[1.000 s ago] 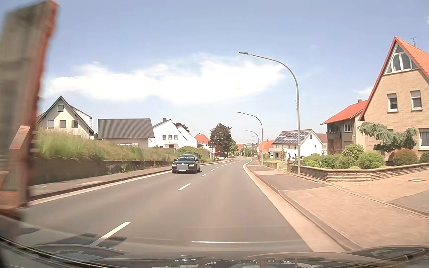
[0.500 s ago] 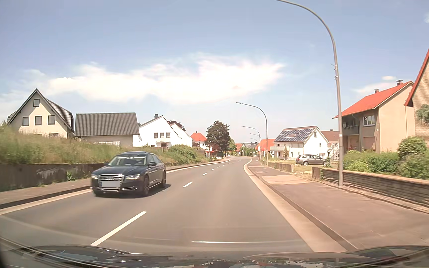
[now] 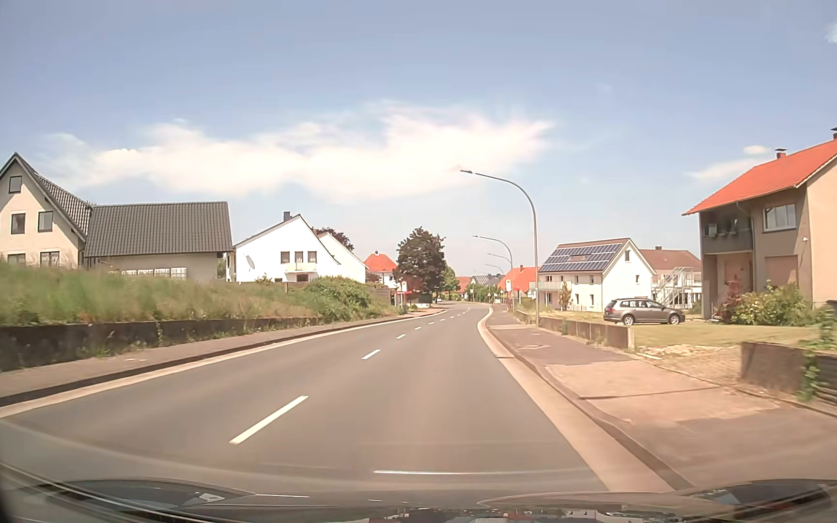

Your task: Follow the waypoints while adhering to traffic rules and regulations

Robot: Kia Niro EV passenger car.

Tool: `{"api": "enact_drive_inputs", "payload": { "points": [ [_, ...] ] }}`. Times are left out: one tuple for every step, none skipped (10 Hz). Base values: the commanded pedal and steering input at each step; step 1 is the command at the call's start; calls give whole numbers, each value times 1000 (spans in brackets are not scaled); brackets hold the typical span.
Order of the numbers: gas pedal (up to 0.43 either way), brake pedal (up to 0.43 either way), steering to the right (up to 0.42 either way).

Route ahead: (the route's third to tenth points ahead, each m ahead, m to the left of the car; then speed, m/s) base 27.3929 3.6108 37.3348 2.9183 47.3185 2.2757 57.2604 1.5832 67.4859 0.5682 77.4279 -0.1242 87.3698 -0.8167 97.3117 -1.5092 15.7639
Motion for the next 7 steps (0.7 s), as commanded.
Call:
{"api": "enact_drive_inputs", "payload": {
  "points": [
    [118, 0, 0],
    [118, 0, 0],
    [118, 0, 0],
    [118, 0, 0],
    [118, 0, 0],
    [118, 0, 0],
    [118, 0, 0]
  ]
}}
